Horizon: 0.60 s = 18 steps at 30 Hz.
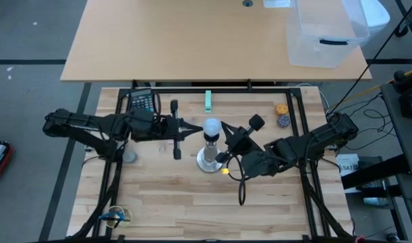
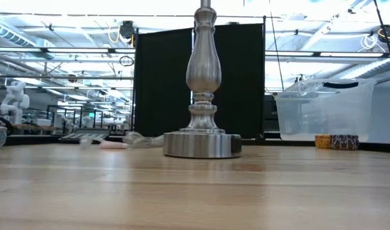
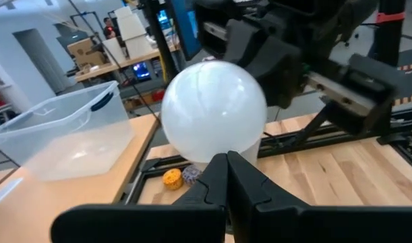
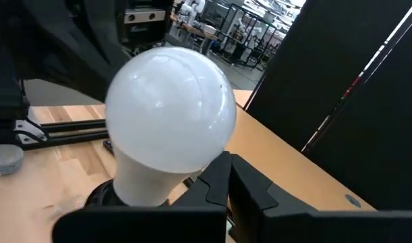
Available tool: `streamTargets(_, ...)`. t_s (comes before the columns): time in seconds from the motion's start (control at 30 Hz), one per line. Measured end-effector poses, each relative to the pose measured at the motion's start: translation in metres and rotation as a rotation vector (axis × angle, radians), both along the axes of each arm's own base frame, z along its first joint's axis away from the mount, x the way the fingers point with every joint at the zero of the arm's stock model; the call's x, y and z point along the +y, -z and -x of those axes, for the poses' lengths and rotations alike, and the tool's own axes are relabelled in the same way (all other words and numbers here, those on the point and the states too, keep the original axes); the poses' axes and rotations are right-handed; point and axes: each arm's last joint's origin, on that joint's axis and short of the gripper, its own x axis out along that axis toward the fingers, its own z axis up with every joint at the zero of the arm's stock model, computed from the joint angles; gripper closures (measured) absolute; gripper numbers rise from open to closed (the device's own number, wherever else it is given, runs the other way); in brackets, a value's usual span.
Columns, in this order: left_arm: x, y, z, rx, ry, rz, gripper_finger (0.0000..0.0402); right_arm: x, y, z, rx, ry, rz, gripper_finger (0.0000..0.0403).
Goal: Screw lightbulb
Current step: Insert the white lightbulb into the desk lamp, then remove the white lightbulb from the desk lamp
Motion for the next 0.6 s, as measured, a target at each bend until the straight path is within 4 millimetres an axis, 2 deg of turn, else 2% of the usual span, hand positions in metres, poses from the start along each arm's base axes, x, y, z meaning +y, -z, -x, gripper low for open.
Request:
streamTargets(0.43,0.015,0.001,-0.004,-0.011,-0.063,0.032,0.0401,0.014,0.003,0.001,0.013,-0.131,-0.045,0.0403)
streamTargets(0.6,0.013,0.004,-0.006,0.002,-0.055,0.040,0.0401,0.018,0.004,0.003,0.010,-0.133,-0.052,0.0403)
